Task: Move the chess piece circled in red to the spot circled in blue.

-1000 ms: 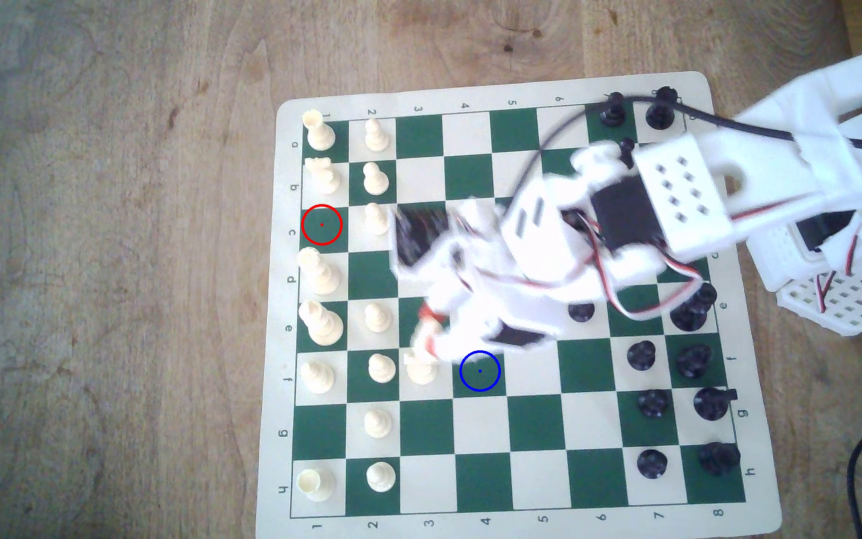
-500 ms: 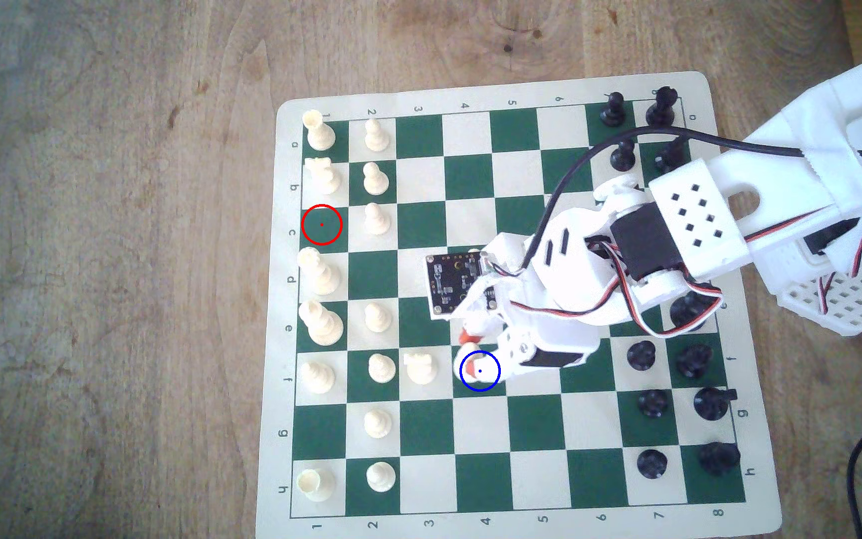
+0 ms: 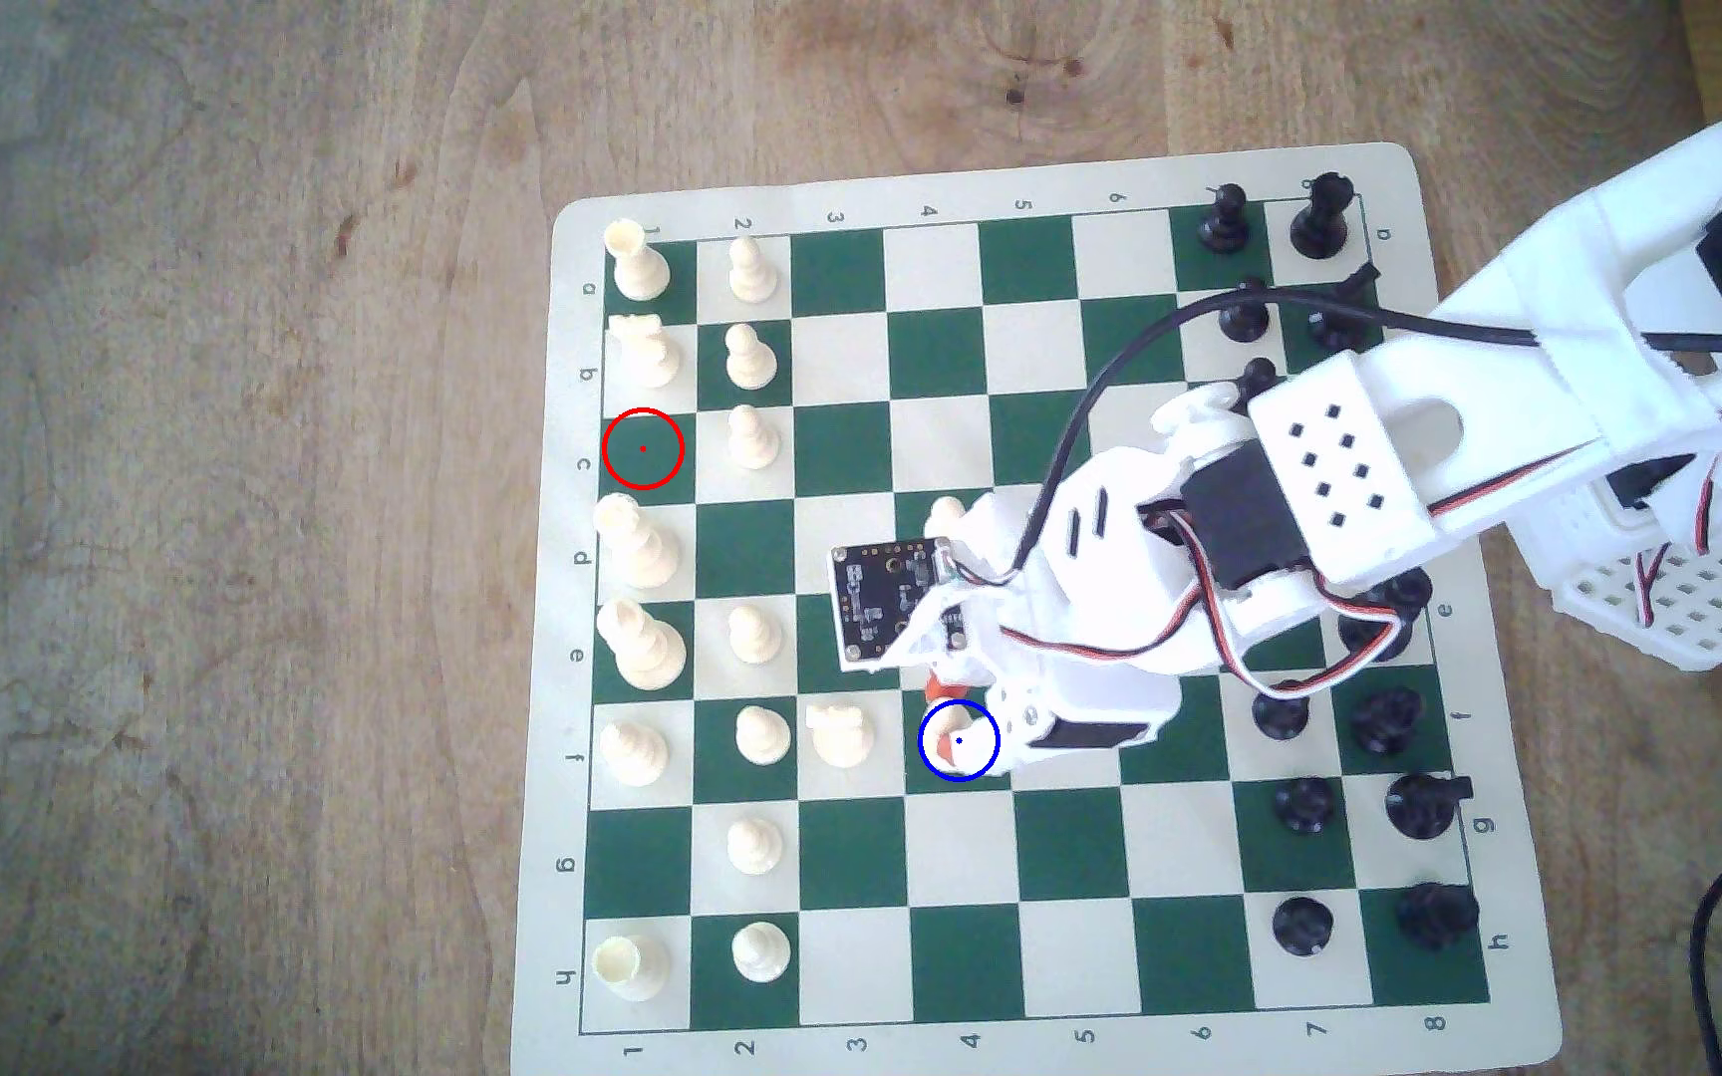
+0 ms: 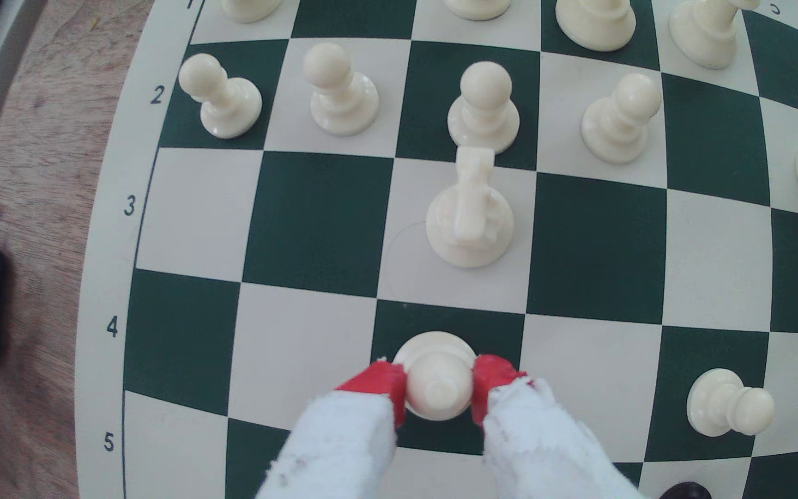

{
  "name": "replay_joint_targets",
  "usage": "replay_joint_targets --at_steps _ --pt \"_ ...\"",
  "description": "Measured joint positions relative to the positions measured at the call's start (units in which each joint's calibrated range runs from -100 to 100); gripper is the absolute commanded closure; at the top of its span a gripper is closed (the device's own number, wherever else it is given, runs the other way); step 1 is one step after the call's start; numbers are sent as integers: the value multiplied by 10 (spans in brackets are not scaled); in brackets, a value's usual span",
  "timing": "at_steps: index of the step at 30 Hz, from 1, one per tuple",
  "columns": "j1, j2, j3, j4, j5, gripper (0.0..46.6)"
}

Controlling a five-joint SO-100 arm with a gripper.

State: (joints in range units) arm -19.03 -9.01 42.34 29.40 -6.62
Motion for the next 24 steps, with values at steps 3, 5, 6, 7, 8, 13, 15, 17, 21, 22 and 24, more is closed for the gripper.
replay_joint_targets --at_steps 3,5,6,7,8,13,15,17,21,22,24 --pt "0 8 0 -3 0 410" --pt "0 8 0 -3 0 408" --pt "0 10 0 -3 0 406" --pt "0 13 -1 -4 2 404" --pt "0 18 -1 -7 2 397" --pt "5 23 -2 -15 3 313" --pt "7 24 -1 -14 4 309" --pt "8 24 -1 -14 6 301" --pt "8 24 -1 3 6 288" --pt "8 19 -1 13 6 285" --pt "8 3 -1 32 6 284"
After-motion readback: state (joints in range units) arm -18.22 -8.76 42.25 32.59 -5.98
